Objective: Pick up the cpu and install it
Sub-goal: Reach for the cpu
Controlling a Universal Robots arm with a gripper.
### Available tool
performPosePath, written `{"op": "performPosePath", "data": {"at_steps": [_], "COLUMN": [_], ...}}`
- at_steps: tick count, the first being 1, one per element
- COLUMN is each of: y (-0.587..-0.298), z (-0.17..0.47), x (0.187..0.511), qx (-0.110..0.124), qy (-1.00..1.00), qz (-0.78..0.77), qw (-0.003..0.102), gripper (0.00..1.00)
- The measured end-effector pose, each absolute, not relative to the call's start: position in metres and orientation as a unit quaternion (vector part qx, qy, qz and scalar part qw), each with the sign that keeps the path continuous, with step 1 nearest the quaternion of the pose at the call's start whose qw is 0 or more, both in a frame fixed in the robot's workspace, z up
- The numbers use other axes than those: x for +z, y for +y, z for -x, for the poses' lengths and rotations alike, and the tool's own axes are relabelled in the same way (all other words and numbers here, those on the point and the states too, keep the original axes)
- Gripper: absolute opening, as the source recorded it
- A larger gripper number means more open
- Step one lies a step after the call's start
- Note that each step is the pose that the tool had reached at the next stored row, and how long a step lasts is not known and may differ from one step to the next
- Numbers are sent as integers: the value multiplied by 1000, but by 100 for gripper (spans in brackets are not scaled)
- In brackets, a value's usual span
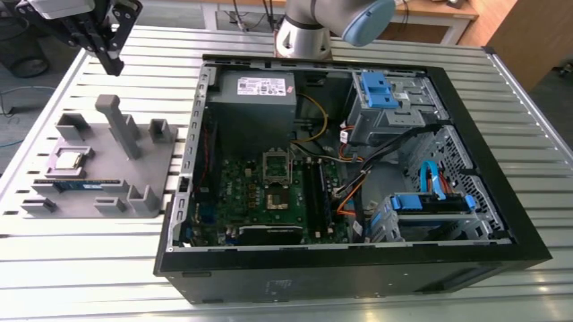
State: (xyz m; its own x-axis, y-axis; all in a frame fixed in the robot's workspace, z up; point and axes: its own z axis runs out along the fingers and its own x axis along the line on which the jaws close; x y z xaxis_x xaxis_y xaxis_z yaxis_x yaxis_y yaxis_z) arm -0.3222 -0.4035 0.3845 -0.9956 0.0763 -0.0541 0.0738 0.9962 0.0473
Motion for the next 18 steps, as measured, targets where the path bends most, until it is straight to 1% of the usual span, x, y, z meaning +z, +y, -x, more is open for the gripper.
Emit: {"op": "performPosePath", "data": {"at_steps": [18], "y": [-404], "z": [327], "x": [382], "qx": [23], "qy": [999], "qz": [-38], "qw": [28], "gripper": [11]}}
